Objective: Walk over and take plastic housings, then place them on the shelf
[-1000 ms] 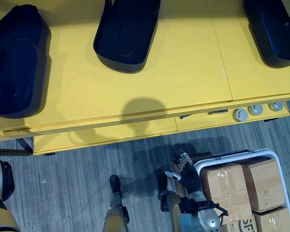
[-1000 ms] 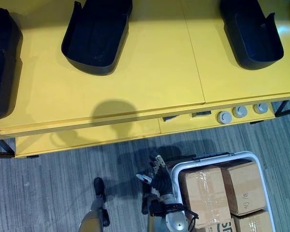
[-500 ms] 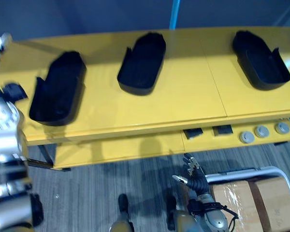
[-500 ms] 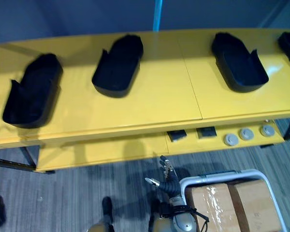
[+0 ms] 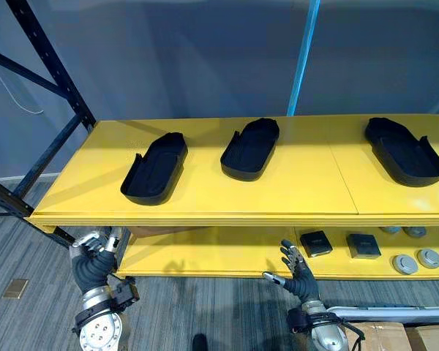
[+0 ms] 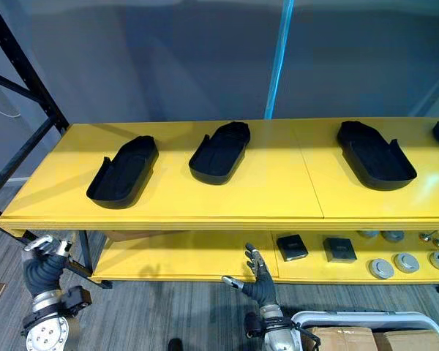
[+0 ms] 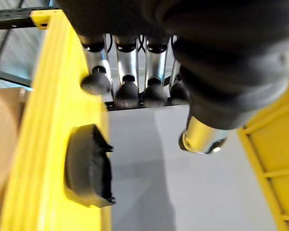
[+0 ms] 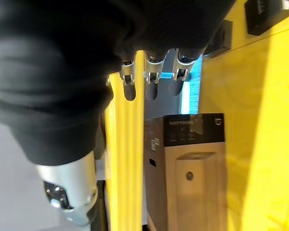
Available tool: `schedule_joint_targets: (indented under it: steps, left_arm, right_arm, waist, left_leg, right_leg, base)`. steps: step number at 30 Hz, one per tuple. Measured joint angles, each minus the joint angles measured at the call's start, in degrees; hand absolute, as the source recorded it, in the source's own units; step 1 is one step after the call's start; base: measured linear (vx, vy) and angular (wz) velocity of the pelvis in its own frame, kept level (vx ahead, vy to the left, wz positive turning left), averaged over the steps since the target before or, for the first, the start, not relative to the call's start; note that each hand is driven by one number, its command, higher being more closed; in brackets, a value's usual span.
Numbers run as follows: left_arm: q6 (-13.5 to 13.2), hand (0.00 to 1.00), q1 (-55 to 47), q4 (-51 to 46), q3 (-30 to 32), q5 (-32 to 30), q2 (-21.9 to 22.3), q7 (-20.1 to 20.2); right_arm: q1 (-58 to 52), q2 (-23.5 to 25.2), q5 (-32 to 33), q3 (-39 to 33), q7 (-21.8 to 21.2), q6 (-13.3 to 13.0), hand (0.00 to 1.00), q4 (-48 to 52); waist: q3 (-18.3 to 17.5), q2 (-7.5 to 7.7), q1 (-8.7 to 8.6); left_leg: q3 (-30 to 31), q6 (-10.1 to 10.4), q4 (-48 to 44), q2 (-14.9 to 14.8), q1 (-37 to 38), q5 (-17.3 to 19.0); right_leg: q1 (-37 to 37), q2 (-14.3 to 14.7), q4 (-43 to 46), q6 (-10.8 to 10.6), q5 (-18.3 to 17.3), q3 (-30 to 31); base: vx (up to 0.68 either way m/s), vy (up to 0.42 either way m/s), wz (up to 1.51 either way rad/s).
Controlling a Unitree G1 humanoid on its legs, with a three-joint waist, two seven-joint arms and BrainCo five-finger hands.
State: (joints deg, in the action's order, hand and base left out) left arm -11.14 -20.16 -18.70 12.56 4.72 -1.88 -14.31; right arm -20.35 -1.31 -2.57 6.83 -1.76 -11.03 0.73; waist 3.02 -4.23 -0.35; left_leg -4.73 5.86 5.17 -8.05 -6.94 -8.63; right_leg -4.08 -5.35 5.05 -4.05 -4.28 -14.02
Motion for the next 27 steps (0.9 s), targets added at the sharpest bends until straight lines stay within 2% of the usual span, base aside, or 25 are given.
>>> schedule_joint_targets:
  steps: [5, 9, 12, 14, 16, 22, 27]
  left_arm:
    - [0.7, 1.0, 3.2, 5.1, 0.8, -1.7, 0.0, 0.7]
    - [1.0, 1.0, 9.2, 9.1, 3.3, -1.6, -0.7, -0.7]
    - [1.1, 1.0, 15.9, 12.5, 5.2, -1.5, -3.3, -3.1]
    - [1.1, 1.0, 21.7, 15.9, 6.6, -1.3, -6.4, -4.6]
    - [1.1, 1.0, 25.6, 18.3, 6.7, -0.3, -9.2, -5.9]
    - [1.0, 1.0, 30.9, 21.2, 7.0, 0.9, -12.8, -8.1]
    - [0.4, 1.0, 32.4, 24.6, 5.0, 1.0, -15.6, -8.7]
  right_arm:
    - [0.2, 0.0, 0.0, 0.0, -0.3, 0.3, 0.0, 0.0]
    - [0.6, -0.7, 0.0, 0.0, -0.1, 0.4, 0.0, 0.0]
    - [1.4, -0.8, 0.0, 0.0, 0.6, 0.6, 0.0, 0.0]
    - [2.3, -0.8, 0.1, 0.0, 1.0, 0.8, 0.0, 0.0]
    - [2.7, -0.8, 0.1, 0.0, 1.6, 0.8, 0.0, 0.1]
    - [2.8, -0.8, 0.2, 0.0, 3.2, 0.8, 0.0, 0.1]
    - [3.3, -1.2, 0.3, 0.3, 3.4, 0.8, 0.0, 0.3]
  waist:
    - [0.7, -0.09, -0.12]
    - [3.4, 0.04, -0.24]
    - [5.4, 0.04, -0.69]
    - [6.6, 0.05, -1.66]
    - [7.6, 0.18, -1.79]
    - [9.1, 0.31, -2.39]
    - [9.9, 0.38, -2.16]
  left_leg:
    - [-0.2, -0.3, -0.2, 0.1, -1.4, -0.6]
    - [-1.2, -0.3, -0.2, -0.1, -2.6, -0.6]
    - [-1.9, -0.5, -0.2, 0.0, -4.3, -0.9]
    - [-1.9, -0.6, -0.2, 0.1, -5.5, -1.1]
    - [-2.1, -0.7, -0.2, 0.1, -5.8, -1.1]
    - [-3.3, -0.7, -0.2, 0.0, -6.9, -1.1]
    - [-4.6, -0.7, -0.2, -0.1, -7.9, -1.1]
  right_leg:
    - [-1.3, 0.1, -0.3, 0.4, 1.6, 0.8]
    - [-3.2, 0.2, 0.1, 0.4, 1.8, 1.8]
    - [-5.5, 0.1, 0.3, 0.3, 2.3, 2.6]
    - [-6.7, 0.0, 0.3, 0.3, 2.3, 2.7]
    - [-7.3, 0.1, 0.3, 0.3, 2.4, 3.0]
    - [-9.0, 0.2, 0.3, 0.5, 2.4, 4.1]
    - [-10.7, 0.3, 0.3, 0.6, 2.8, 5.5]
  base:
    - [0.01, 0.011, -0.04]
    - [0.0, -0.002, -0.15]
    - [-0.01, 0.008, -0.14]
    - [0.0, 0.0, 0.0]
    - [0.01, -0.005, -0.09]
    - [0.0, -0.01, -0.11]
    - [-0.01, -0.005, -0.11]
